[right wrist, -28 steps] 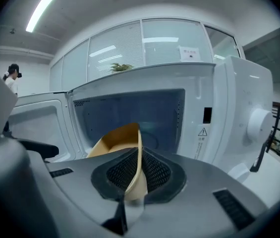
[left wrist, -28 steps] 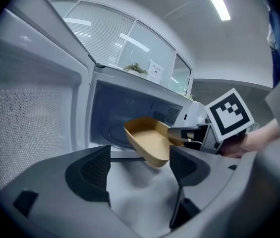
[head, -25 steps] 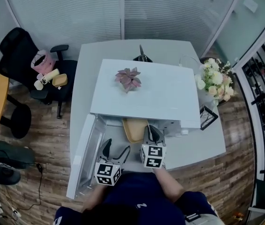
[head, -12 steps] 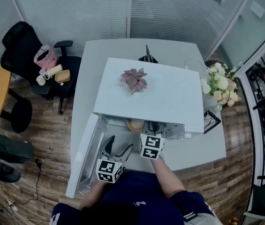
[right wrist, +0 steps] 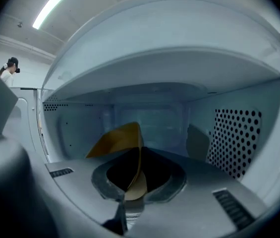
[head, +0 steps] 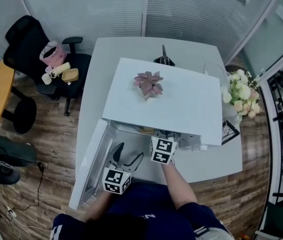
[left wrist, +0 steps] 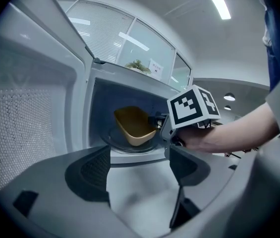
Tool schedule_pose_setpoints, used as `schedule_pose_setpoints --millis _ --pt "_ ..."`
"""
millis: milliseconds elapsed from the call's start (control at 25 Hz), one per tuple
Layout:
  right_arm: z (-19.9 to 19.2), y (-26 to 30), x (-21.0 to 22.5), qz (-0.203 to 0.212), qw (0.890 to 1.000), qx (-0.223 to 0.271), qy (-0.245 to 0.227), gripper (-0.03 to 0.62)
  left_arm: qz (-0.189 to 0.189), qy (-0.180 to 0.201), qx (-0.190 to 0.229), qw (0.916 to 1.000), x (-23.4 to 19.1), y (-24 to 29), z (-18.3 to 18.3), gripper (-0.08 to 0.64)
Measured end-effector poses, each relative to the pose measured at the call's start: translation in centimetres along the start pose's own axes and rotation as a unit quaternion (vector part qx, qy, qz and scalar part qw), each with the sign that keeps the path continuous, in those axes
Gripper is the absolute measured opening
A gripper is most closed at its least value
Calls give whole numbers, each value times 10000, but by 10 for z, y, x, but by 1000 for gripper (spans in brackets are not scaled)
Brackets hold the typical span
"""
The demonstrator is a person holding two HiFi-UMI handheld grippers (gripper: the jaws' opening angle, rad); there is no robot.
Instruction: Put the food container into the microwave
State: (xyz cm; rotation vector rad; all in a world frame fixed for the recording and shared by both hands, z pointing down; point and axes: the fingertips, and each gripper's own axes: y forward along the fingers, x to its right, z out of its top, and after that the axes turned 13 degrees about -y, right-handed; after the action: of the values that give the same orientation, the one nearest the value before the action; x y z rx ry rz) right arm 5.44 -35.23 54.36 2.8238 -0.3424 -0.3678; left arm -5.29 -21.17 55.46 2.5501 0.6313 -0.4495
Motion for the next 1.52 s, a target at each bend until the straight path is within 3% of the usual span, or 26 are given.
schedule_pose_setpoints --millis 760,960,1040,1160,1520 --pt "-34 29 12 -362 9960 -673 -463 42 49 -4 -106 9999 -2 4 -2 356" --pt "-39 32 9 -234 9961 -726 -443 54 40 20 -141 9999 -1 6 -3 356" --pt "-40 33 6 -105 9967 -715 -367 79 46 37 -163 9999 -1 7 -5 356" --pt "-37 33 4 27 9973 -693 -256 179 49 35 -169 9998 -1 6 -6 356" --pt "-25 20 -1 252 9988 -412 -72 314 -1 62 -148 9999 0 7 -5 356"
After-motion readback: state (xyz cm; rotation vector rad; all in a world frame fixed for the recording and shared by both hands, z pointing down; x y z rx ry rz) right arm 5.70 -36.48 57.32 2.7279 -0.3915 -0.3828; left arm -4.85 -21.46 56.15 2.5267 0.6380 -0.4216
